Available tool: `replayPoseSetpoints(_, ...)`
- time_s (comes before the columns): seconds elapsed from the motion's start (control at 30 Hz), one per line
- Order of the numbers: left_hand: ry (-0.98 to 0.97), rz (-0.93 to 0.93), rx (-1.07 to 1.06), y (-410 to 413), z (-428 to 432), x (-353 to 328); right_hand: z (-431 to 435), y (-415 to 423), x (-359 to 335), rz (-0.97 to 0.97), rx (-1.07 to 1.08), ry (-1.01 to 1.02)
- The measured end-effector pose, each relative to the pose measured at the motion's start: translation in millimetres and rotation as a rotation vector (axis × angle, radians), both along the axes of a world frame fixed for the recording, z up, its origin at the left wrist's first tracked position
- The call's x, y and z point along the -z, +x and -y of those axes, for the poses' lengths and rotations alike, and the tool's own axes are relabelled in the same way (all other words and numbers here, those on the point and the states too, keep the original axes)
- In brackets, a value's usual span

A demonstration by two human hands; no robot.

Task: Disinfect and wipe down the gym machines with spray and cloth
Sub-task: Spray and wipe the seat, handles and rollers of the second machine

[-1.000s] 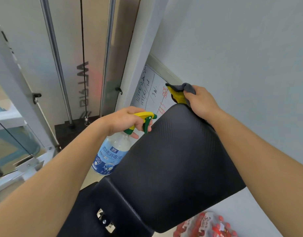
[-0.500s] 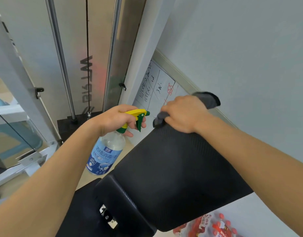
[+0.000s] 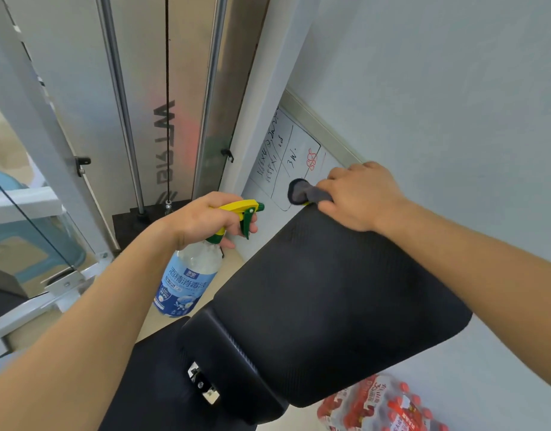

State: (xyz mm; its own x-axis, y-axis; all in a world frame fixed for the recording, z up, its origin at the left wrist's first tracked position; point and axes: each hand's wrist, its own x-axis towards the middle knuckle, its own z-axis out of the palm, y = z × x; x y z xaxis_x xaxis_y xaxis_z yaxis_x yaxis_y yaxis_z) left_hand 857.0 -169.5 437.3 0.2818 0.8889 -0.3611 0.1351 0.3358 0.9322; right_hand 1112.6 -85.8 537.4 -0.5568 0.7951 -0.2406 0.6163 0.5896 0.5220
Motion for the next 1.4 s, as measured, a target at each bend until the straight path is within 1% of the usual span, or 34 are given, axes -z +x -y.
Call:
replayPoseSetpoints(0.07, -0.001, 0.012, -0.006, 3.5, 2.8, -0.5, -2.2, -13.7, 5.2, -0.001, 0.049, -0.053)
replayPoseSetpoints(0.17, -0.008, 0.023, -0.027, 4.5, 7.0, 0.9, 0.7, -50.2, 30.7, 0.115, 0.064, -0.062)
replayPoseSetpoints(0.23, 0.003, 0.020, -0.047, 2.8, 9.8, 0.8, 10.4, -73.2, 58.9, 0.224, 0.017, -0.077)
replayPoseSetpoints(0.3, 0.014, 0.015, -0.064, -1.7, 13.8, 1.0, 27.3, -89.1, 92.5, 0.341, -0.075, -0.119)
replayPoseSetpoints(0.37, 0.025, 0.001, -0.081, -8.9, 18.5, 1.7, 45.6, -94.2, 123.6, 0.403, -0.160, -0.182)
replayPoseSetpoints(0.47, 0.036, -0.041, -0.097, -17.6, 23.5, 2.1, 59.7, -82.3, 138.7, 0.333, -0.242, -0.212)
replayPoseSetpoints(0.57, 0.034, -0.061, -0.107, -19.1, 25.6, -0.8, 54.8, -52.4, 113.7, 0.165, -0.302, -0.166)
replayPoseSetpoints(0.63, 0.040, -0.059, -0.111, -14.4, 25.8, -4.5, 40.5, -28.5, 82.6, 0.053, -0.281, -0.060)
replayPoseSetpoints(0.67, 0.041, -0.061, -0.108, -11.5, 26.3, -7.1, 33.0, -19.8, 64.8, 0.017, -0.259, 0.014)
replayPoseSetpoints(0.73, 0.033, -0.055, -0.105, -3.8, 27.4, -10.6, 21.4, -11.0, 36.6, -0.018, -0.143, 0.100)
replayPoseSetpoints(0.8, 0.034, -0.043, -0.091, 3.5, 29.9, -12.5, 10.3, -18.0, 23.8, -0.055, 0.030, 0.113)
replayPoseSetpoints(0.87, 0.024, -0.020, -0.097, 8.2, 34.5, -9.8, 2.6, -35.6, 28.0, -0.046, 0.127, 0.104)
replayPoseSetpoints(0.93, 0.015, 0.003, -0.123, 9.6, 38.8, -2.2, 4.5, -56.3, 44.1, 0.015, 0.093, 0.076)
replayPoseSetpoints(1.03, 0.025, 0.010, -0.139, 8.1, 46.1, 8.3, 23.9, -80.0, 94.7, 0.122, -0.002, -0.009)
replayPoseSetpoints(1.13, 0.009, -0.003, -0.144, 2.1, 53.6, 15.3, 54.4, -86.6, 141.7, 0.186, -0.155, -0.114)
replayPoseSetpoints(1.2, 0.014, -0.014, -0.147, -1.8, 56.7, 17.2, 66.2, -76.1, 157.6, 0.170, -0.208, -0.141)
replayPoseSetpoints(1.27, 0.019, -0.033, -0.146, -2.8, 59.2, 16.2, 71.2, -58.5, 163.2, 0.133, -0.276, -0.119)
replayPoseSetpoints(1.33, 0.023, -0.045, -0.145, 0.7, 62.0, 13.1, 74.4, -39.0, 156.8, 0.074, -0.353, -0.076)
replayPoseSetpoints(1.4, 0.029, -0.040, -0.149, 6.5, 65.0, 8.6, 70.3, -21.5, 134.5, -0.018, -0.363, -0.020)
